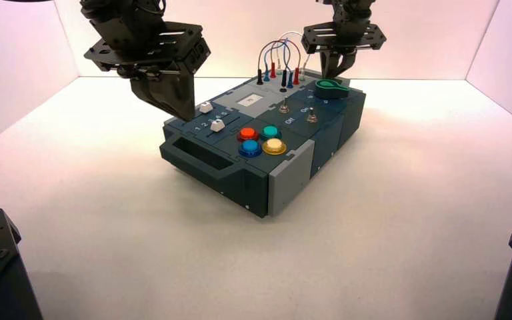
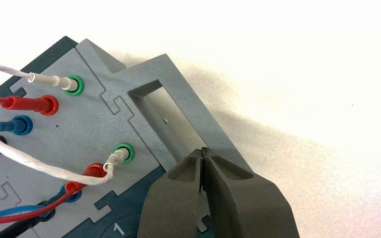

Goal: Flip the top switch off with the right gripper.

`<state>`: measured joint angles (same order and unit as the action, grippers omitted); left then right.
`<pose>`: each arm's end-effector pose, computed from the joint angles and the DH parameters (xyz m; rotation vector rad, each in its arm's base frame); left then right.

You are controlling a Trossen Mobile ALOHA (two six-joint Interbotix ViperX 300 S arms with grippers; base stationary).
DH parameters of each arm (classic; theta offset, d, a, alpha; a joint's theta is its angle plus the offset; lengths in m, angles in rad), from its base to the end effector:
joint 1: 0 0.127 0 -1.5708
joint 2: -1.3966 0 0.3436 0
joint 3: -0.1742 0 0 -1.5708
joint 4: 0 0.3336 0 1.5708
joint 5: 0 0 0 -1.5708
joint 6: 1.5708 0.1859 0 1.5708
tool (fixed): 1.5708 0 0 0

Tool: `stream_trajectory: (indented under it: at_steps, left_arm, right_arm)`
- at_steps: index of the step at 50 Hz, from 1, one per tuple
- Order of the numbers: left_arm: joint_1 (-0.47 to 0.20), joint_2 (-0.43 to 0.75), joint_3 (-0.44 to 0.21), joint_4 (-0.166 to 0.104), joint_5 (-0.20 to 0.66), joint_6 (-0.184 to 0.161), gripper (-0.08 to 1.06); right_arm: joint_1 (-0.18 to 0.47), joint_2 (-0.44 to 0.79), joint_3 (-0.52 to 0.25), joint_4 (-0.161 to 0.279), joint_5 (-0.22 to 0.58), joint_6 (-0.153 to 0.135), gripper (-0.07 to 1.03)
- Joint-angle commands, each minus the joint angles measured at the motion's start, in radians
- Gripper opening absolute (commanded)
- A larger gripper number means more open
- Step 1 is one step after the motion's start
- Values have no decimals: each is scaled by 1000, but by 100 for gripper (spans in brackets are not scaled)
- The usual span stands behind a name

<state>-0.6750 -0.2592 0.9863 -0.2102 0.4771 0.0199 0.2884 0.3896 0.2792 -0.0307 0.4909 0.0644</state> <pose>0.2137 -0.1938 0.0755 0.2078 1.2188 -0.5726 0.4990 0.1452 0.0402 -0.1425 1.1532 0.2208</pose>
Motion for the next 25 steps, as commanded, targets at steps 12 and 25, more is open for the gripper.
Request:
stream_trajectory:
  at_steps: [12, 25]
  left_arm:
    - [-15, 103, -46, 6, 3, 35, -3]
    - [-43, 195, -74, 8, 12, 60, -3]
  right_arm:
    - [3, -20, -2, 2, 46, -2, -2]
    - [3, -32, -2, 2, 61, -2, -2]
